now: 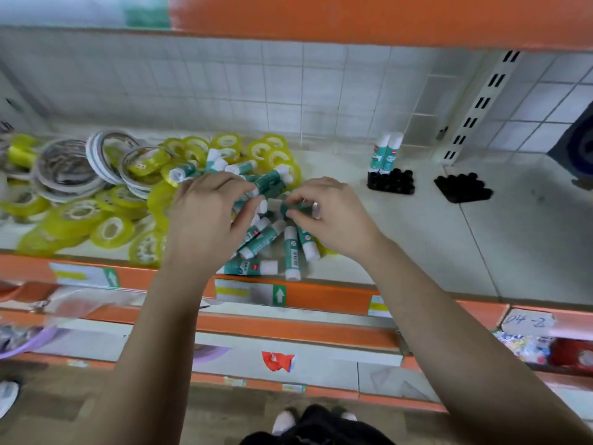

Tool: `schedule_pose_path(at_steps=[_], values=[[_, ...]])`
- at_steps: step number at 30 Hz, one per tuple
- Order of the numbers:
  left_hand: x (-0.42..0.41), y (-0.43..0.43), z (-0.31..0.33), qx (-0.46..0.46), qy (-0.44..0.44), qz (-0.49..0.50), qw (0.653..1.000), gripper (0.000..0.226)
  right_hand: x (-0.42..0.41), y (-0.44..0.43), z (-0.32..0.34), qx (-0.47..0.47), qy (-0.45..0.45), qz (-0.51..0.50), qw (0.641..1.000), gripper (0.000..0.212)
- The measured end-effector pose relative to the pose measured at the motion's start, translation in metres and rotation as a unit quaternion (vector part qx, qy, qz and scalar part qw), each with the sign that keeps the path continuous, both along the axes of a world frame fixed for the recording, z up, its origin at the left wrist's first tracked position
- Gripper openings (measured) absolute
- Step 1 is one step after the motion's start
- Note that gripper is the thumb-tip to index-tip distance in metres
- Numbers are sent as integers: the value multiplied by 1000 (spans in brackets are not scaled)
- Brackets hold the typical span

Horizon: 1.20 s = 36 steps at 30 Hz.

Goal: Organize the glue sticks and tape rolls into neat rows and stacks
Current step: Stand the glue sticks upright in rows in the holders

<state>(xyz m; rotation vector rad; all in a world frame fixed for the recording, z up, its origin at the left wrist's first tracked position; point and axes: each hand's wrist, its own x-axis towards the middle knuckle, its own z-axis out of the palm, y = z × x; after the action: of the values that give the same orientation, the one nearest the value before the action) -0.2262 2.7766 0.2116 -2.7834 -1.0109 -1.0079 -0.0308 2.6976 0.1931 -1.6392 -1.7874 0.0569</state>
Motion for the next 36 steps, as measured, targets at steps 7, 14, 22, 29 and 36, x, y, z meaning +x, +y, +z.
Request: schedule_pose_path(at_steps=[7,14,22,29,36], values=[[-17,5,-5,-8,-7,-11,1000,30,-10,13,-8,-7,-31,-58,998,18],[-17,6,-8,-25,-11,-26,999,30,-7,17,-11,-13,-33,-74,997,26],[-7,10,-7,-26,-29,-37,999,26,-3,5,-9,15,18,-88,996,24],[13,13,2,-57,-39,-40,997,29,11,-11,6,28,77,-108,991,39],[60,42,21,-109,53,-42,992,24,33,-24,11,46,96,-124,987,30]])
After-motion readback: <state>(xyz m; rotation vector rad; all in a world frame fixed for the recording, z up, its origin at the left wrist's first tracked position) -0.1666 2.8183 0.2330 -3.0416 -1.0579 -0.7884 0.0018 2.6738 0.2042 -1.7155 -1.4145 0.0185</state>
